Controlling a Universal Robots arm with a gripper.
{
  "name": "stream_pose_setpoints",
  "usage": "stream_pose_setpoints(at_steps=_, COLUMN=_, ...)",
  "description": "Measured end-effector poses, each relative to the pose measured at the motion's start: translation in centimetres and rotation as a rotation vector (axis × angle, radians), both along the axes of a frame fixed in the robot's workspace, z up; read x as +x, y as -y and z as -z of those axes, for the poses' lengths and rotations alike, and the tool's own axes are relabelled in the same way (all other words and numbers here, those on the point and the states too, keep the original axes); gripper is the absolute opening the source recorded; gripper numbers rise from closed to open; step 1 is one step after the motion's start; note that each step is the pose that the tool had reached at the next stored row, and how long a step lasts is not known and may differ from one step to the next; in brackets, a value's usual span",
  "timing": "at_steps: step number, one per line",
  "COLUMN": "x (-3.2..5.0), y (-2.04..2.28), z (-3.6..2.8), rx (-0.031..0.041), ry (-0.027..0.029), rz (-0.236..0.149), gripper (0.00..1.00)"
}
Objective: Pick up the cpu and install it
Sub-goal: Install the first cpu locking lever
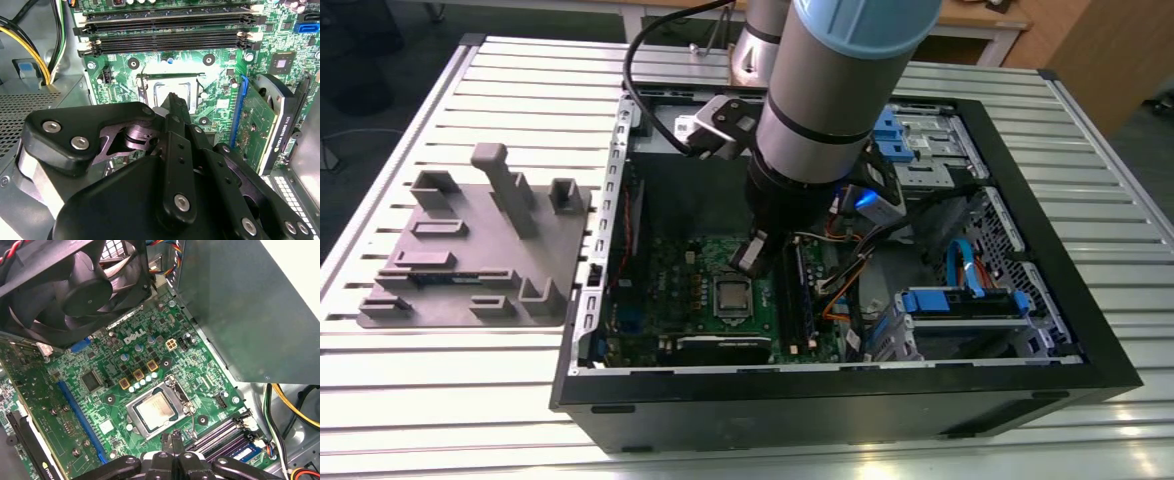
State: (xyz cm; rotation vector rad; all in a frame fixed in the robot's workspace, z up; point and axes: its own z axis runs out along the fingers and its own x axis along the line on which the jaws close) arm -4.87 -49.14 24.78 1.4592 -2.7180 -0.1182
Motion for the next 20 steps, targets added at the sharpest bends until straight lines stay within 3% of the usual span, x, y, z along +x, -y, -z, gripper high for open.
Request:
stream_pose_setpoints(at_steps=6, x=0.0, y=0.0, z=-0.01, rx=-0.0001, ry=-0.0001, rz=0.0, gripper=0.1)
stream_pose_setpoints(at_steps=10, x=-0.06, y=0.0, z=-0.42, rx=-0.0002, ry=0.0, rz=0.0, gripper=0.1)
stream_pose_setpoints(at_steps=20, x=-0.17, y=0.0, z=-0.42, rx=-0.0001, ry=0.0, rz=0.0, gripper=0.1)
